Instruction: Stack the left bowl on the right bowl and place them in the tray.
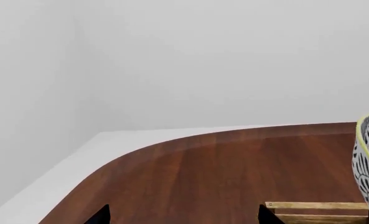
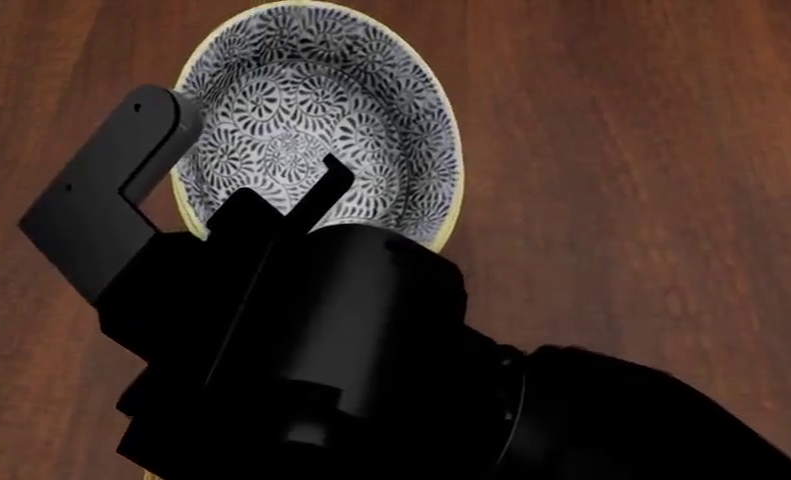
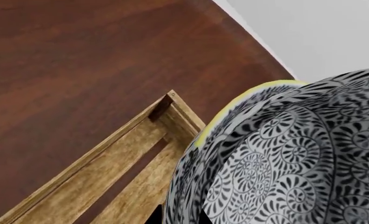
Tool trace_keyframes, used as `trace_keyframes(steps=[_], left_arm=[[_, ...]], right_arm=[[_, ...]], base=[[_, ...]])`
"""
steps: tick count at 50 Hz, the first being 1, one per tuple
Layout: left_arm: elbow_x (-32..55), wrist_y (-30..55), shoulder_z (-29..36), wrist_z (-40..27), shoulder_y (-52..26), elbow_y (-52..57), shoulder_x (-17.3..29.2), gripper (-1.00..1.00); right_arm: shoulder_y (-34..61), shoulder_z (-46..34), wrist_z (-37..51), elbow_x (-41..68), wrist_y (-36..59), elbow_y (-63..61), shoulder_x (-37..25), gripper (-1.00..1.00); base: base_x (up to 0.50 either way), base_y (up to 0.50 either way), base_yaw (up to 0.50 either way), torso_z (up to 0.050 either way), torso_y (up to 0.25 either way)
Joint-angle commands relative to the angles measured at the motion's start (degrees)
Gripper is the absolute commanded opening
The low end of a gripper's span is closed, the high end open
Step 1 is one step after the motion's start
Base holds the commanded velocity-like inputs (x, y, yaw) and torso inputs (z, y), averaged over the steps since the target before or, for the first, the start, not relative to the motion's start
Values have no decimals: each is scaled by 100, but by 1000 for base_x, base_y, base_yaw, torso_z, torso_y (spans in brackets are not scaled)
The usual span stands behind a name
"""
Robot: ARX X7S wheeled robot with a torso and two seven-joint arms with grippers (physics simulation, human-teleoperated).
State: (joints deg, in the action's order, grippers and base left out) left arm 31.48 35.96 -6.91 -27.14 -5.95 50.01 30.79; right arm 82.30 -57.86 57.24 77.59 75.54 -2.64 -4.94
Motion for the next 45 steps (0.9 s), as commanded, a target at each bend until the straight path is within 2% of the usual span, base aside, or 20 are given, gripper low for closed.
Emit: trace_keyframes(steps=[1, 15, 45], left_arm=[[54, 41, -25, -56, 3, 72, 24, 100], [107, 90, 4, -106, -34, 108, 44, 100], [180, 60, -12, -159, -16, 135, 95, 100]], right_arm=[[9, -174, 81, -195, 59, 3, 116, -100], [-83, -296, 354, 68, 141, -51, 158, -100], [-245, -868, 105, -142, -293, 172, 177, -100]], base=[[0, 0, 0, 0, 10], [0, 0, 0, 1, 1], [0, 0, 0, 0, 1]])
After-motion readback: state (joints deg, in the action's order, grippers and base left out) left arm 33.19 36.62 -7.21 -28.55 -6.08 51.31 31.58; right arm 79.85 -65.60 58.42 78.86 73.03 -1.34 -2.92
